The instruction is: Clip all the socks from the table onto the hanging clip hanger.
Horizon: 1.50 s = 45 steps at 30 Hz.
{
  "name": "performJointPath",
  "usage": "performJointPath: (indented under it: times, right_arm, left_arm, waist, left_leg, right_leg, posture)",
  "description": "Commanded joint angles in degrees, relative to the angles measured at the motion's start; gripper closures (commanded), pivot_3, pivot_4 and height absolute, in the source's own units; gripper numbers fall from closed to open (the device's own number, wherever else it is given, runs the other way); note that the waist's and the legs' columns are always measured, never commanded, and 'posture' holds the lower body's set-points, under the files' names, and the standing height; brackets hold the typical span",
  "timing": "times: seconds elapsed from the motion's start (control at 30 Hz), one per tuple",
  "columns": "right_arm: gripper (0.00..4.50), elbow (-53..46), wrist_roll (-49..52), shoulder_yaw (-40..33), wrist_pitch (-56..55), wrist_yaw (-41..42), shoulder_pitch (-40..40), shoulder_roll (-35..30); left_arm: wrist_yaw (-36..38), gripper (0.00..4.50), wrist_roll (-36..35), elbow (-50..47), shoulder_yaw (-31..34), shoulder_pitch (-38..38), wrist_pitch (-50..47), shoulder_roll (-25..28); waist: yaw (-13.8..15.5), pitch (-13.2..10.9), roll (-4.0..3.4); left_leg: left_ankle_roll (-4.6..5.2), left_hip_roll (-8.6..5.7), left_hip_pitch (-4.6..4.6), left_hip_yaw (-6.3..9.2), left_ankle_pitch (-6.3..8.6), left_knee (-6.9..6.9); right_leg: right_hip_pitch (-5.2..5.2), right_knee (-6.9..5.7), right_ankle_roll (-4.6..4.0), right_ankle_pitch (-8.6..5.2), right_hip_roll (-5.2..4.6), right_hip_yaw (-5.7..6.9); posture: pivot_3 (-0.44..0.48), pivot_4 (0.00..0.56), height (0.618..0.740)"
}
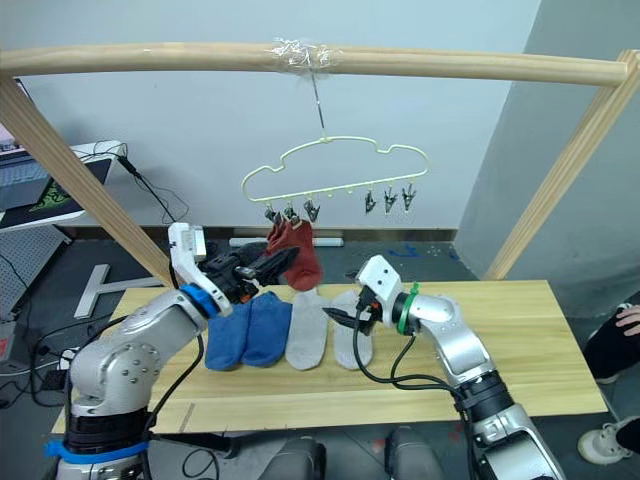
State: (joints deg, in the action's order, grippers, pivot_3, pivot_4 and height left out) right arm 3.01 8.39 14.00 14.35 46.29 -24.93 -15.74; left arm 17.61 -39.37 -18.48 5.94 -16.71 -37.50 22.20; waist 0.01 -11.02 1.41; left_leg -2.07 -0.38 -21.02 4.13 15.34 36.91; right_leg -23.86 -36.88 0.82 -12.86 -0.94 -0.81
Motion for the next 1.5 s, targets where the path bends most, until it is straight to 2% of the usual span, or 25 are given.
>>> performJointPath:
  times: [0.03,0.1,0.33,0.47,0.6,1.03,1.5]
  right_arm:
    - [0.0,-5.91,3.81,-3.98,1.82,0.9,-0.89,-1.8]
    - [0.0,-8.53,5.78,-6.12,3.78,0.83,-1.26,-3.34]
    - [0.0,-13.14,9.7,-8.84,6.39,1.3,-1.2,-6.42]
    - [0.0,-17.86,15.38,-12.31,11.18,-0.5,-3.86,-6.17]
    - [0.0,-21.13,17.37,-12.98,14.25,-3.32,-5.83,-5.76]
    - [0.0,-23.07,18.69,-12.88,15.98,-5.61,-7.08,-6.56]
    - [0.0,-20.0,18.53,-13.66,14.45,-4.65,-9.01,-7.42]
  left_arm:
    - [-0.08,1.19,7.91,0.72,-4.44,-2.24,7.37,-1.98]
    - [-1.12,1.78,12.94,3.99,-6.82,-4.02,11.34,-3.89]
    - [-1.97,1.78,21.2,12.61,-8.26,-7.06,19.0,-7.76]
    - [-4.21,1.78,25.9,22.89,-7.74,-9.43,25.86,-11.06]
    - [-4.51,1.78,28.6,28.77,-7.37,-11.56,30.46,-12.53]
    - [-2.92,1.78,30.05,36.65,-6.49,-16.97,36.49,-14.16]
    - [-5.26,1.78,34.8,34.95,-6.54,-17.17,39.29,-14.54]
  waist:
    - [0.02,-0.02,0.0]
    - [0.03,-0.04,0.01]
    - [-0.18,-0.08,0.07]
    - [-0.17,-0.08,0.07]
    - [-0.3,-0.08,0.07]
    - [-0.64,-0.07,0.07]
    - [-1.06,-0.07,0.07]
  left_leg:
    - [0.0,0.01,-0.01,0.0,0.0,0.0]
    - [0.0,-0.02,-0.02,-0.02,0.0,0.01]
    - [0.03,-0.02,-0.18,-0.18,0.01,0.01]
    - [0.03,-0.02,-0.31,-0.22,0.01,0.05]
    - [0.03,-0.03,-0.42,-0.23,0.01,0.11]
    - [0.04,-0.06,-0.49,-0.18,0.0,0.13]
    - [0.04,-0.07,-0.47,-0.2,0.0,0.14]
  right_leg:
    - [0.0,0.0,0.0,0.0,0.01,0.0]
    - [-0.01,0.01,0.0,0.0,0.0,-0.02]
    - [-0.16,0.01,0.02,0.0,0.02,0.0]
    - [-0.24,-0.01,0.02,0.01,0.06,0.04]
    - [-0.29,0.0,0.06,0.04,0.06,0.08]
    - [-0.32,-0.02,0.06,0.06,0.04,0.25]
    - [-0.32,-0.07,-0.06,0.14,0.04,0.33]
  posture:
    - [0.057,0.177,0.74]
    - [0.041,0.175,0.74]
    - [0.022,0.173,0.74]
    - [-0.017,0.165,0.74]
    - [-0.024,0.163,0.74]
    - [-0.051,0.147,0.74]
    - [-0.046,0.144,0.74]
